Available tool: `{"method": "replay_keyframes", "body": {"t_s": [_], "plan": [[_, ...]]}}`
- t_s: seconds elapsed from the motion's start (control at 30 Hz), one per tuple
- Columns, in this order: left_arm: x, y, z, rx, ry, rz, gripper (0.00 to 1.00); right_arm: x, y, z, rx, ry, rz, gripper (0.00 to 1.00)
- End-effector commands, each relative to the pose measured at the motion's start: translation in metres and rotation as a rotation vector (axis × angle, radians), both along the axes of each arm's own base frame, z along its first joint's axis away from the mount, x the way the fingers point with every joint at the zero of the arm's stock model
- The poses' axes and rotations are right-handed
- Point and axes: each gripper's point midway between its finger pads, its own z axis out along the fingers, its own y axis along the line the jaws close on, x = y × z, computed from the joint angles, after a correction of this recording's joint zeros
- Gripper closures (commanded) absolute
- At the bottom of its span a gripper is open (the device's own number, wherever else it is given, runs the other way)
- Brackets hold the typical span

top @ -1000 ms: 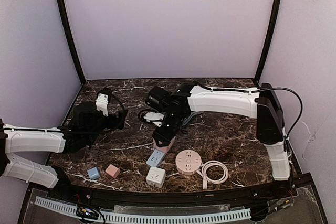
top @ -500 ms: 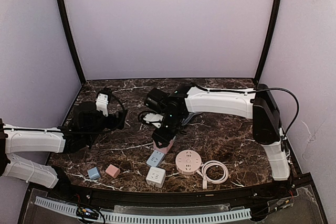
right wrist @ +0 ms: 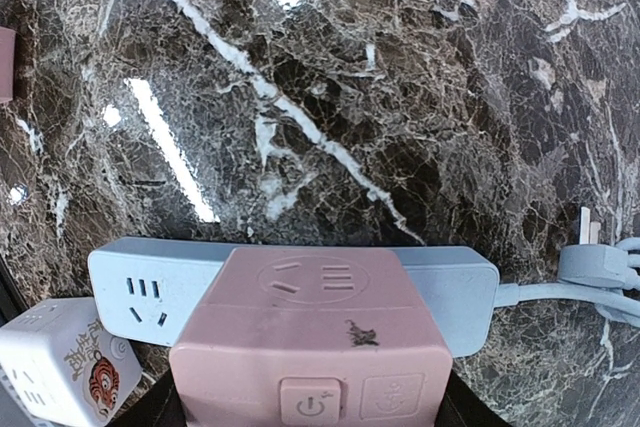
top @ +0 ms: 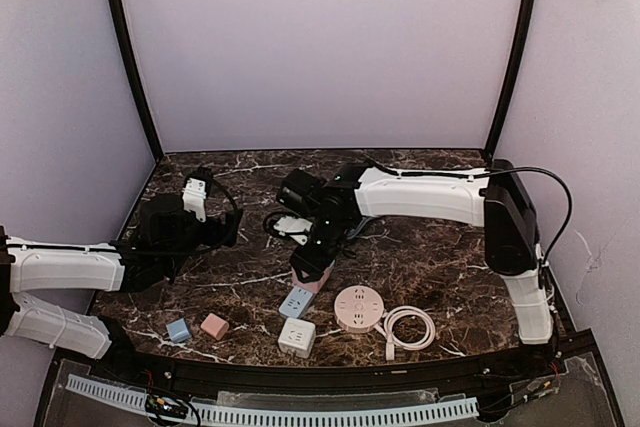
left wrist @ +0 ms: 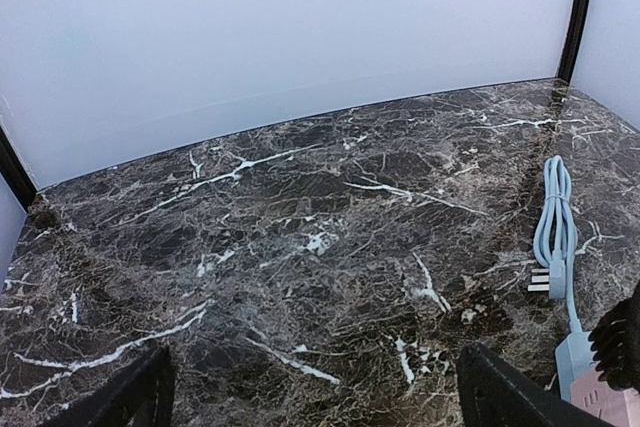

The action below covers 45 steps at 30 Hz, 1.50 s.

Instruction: Insert the plug

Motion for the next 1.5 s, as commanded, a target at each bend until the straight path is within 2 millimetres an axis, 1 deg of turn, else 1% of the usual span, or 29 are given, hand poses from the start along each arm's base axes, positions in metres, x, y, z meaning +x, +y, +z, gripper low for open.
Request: {"method": "replay_keyframes", "body": {"t_s": [0.0,0.13,0.33,0.43,0.53,0.63,0.77,0.83,0.93,1.03,1.17,1.27,1.37,1.47], "plan": [[0.000,0.002,-0.004,0.009,0.000,-0.001,0.01,-0.002,-0.046,-0.105,-0.228,0.084,-0.066,1.00],[0.000,0.002,-0.004,0.010,-0.001,-0.001,0.01,-0.005,-0.051,-0.120,-0.250,0.094,-0.080,1.00],[-0.001,0.002,-0.004,0.007,0.000,-0.001,0.01,-0.009,-0.062,-0.133,-0.276,0.082,-0.099,1.00],[0.000,0.002,-0.004,0.006,0.001,0.001,0.01,-0.020,-0.068,-0.142,-0.311,0.081,-0.071,1.00],[0.000,0.002,-0.005,0.005,0.003,0.000,0.01,-0.026,-0.076,-0.145,-0.325,0.078,-0.057,1.00],[0.000,0.001,-0.004,0.001,0.002,-0.001,0.01,-0.027,-0.080,-0.144,-0.324,0.063,-0.047,1.00],[0.000,-0.001,-0.005,-0.004,0.005,-0.008,0.01,-0.025,-0.076,-0.147,-0.310,0.087,-0.065,1.00],[-0.001,-0.001,-0.005,-0.005,0.007,-0.009,0.01,-0.024,-0.077,-0.151,-0.304,0.110,-0.087,1.00],[0.000,-0.001,-0.005,-0.006,0.006,-0.010,0.01,-0.025,-0.084,-0.166,-0.338,0.133,-0.089,1.00],[0.000,-0.002,-0.005,-0.006,0.008,-0.014,0.01,-0.028,-0.086,-0.171,-0.337,0.145,-0.084,1.00],[0.000,-0.001,-0.006,-0.007,0.010,-0.008,0.01,-0.025,-0.094,-0.172,-0.353,0.125,-0.085,1.00],[0.001,-0.002,-0.006,-0.010,0.010,-0.009,0.01,-0.023,-0.096,-0.166,-0.352,0.106,-0.093,1.00],[0.001,-0.003,-0.006,-0.013,0.012,-0.014,0.01,-0.017,-0.089,-0.152,-0.320,0.081,-0.103,1.00],[0.001,-0.005,-0.007,-0.018,0.017,-0.020,0.01,-0.007,-0.075,-0.131,-0.272,0.044,-0.112,1.00]]}}
